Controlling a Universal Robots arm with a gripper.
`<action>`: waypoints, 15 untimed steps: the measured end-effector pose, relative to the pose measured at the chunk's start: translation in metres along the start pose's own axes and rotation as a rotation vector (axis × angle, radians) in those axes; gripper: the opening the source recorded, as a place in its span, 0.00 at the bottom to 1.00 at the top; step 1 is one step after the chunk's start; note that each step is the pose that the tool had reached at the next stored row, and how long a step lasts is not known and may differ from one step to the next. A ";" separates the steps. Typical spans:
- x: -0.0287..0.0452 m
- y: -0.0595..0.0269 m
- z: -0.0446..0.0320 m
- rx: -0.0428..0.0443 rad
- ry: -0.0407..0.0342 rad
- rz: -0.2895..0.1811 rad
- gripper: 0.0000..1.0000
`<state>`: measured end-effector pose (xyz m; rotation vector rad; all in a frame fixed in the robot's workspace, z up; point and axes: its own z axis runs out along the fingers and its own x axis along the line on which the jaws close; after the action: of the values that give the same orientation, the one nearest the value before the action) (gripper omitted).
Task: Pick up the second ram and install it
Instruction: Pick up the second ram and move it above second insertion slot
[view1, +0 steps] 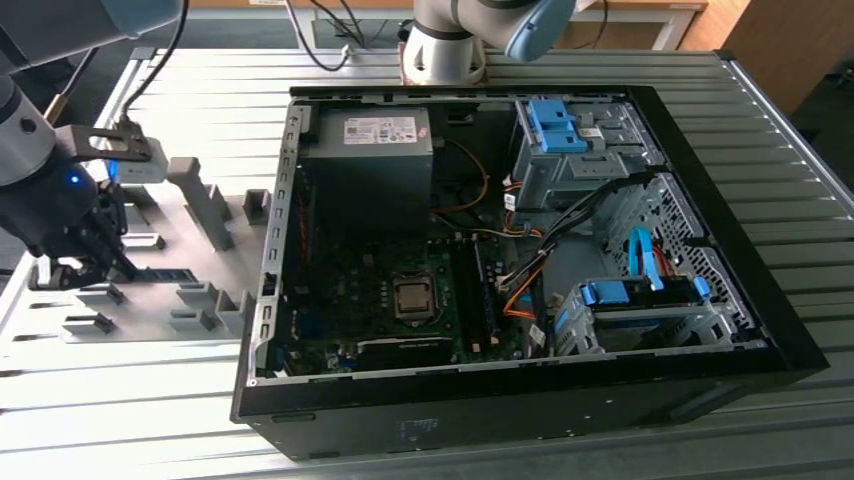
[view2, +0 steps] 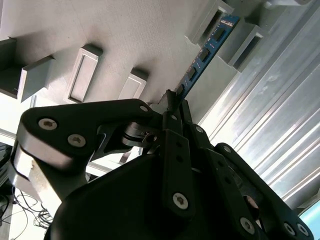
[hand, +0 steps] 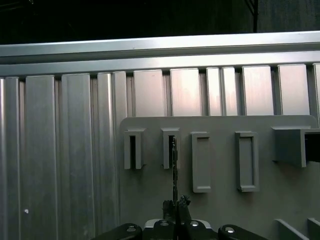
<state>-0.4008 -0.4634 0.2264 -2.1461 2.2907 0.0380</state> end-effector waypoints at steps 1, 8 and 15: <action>0.0000 0.0000 -0.0011 0.0000 0.0000 0.000 0.14; -0.0002 0.0001 -0.0072 0.0000 0.0000 0.000 0.14; -0.0003 0.0002 -0.0126 0.0000 0.0001 0.000 0.14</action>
<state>-0.4008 -0.4633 0.2390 -2.1461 2.2909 0.0379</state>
